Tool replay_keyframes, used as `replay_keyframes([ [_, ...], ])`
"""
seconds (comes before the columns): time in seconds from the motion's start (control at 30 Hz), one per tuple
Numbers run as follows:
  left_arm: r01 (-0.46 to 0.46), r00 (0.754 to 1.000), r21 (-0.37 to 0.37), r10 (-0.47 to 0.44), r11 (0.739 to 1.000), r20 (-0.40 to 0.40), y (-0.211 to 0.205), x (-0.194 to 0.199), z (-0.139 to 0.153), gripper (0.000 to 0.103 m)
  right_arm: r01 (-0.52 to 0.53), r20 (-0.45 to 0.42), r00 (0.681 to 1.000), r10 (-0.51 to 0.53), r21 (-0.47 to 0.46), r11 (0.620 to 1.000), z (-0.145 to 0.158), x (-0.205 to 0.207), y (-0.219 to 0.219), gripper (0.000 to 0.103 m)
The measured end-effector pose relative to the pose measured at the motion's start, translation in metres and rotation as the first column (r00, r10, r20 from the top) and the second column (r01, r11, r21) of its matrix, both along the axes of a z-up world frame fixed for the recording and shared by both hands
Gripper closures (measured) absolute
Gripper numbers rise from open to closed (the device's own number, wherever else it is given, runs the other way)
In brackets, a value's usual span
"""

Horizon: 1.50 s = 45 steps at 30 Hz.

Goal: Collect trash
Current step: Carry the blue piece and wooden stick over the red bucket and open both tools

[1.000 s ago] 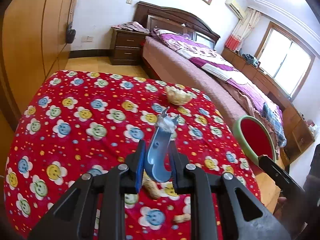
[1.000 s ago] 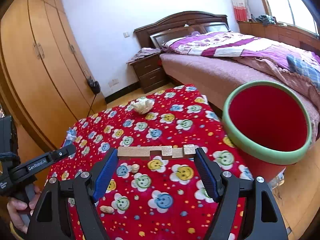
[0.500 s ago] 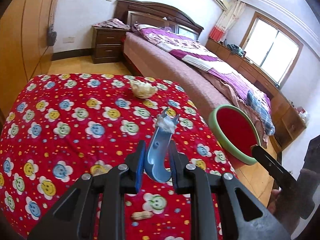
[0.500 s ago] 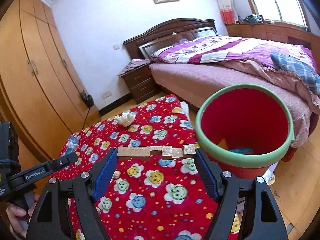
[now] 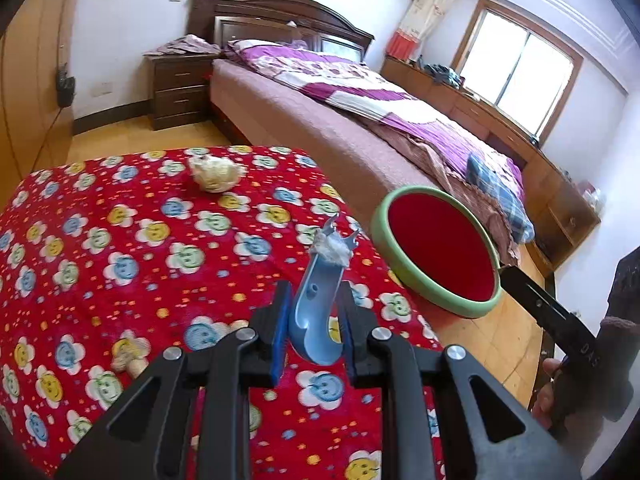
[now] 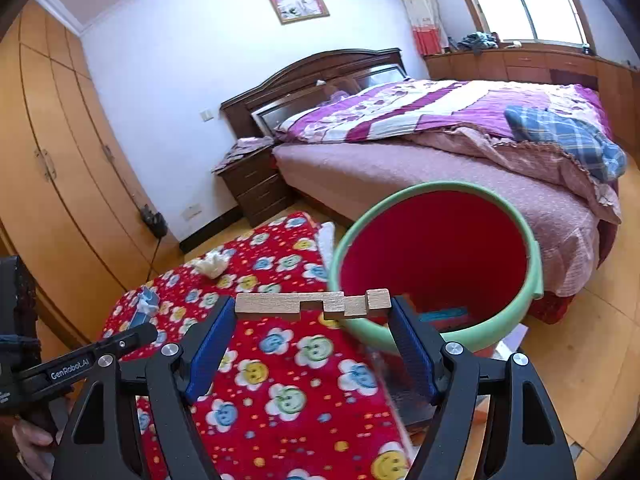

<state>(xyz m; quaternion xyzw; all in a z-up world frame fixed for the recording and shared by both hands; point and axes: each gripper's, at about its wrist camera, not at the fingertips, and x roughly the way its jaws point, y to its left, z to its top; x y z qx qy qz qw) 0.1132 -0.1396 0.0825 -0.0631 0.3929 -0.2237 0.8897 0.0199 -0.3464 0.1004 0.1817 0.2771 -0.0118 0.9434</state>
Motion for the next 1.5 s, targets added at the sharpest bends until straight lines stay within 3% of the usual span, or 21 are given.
replay_keyframes([
  [0.47,0.133,0.991,0.051,-0.133,0.99,0.001,-0.075,0.018,-0.003,0.081,0.11,-0.01,0.994,-0.11,0.008,0.994,-0.008,0.001,-0.057,0.025],
  [0.77,0.259,0.966,0.06,-0.258,0.964,-0.034,-0.137,0.032,-0.018,0.081,0.191,-0.053,0.98,-0.19,0.022,0.981,-0.029,0.002,-0.101,0.025],
  [0.9,0.276,0.961,0.07,-0.273,0.959,-0.05,-0.16,0.041,-0.028,0.081,0.206,-0.063,0.977,-0.204,0.028,0.978,-0.035,0.003,-0.114,0.025],
  [1.2,0.291,0.956,0.124,-0.286,0.949,-0.06,-0.187,0.06,-0.05,0.081,0.214,-0.076,0.975,-0.211,0.048,0.976,-0.044,0.011,-0.127,0.025],
  [1.4,0.295,0.955,0.12,-0.288,0.948,-0.077,-0.19,0.069,-0.059,0.081,0.2,-0.08,0.977,-0.196,0.044,0.979,-0.047,0.02,-0.126,0.025],
  [1.5,0.31,0.949,0.094,-0.302,0.946,-0.088,-0.188,0.071,-0.059,0.072,0.198,-0.085,0.977,-0.194,0.044,0.979,-0.048,0.025,-0.126,0.025],
])
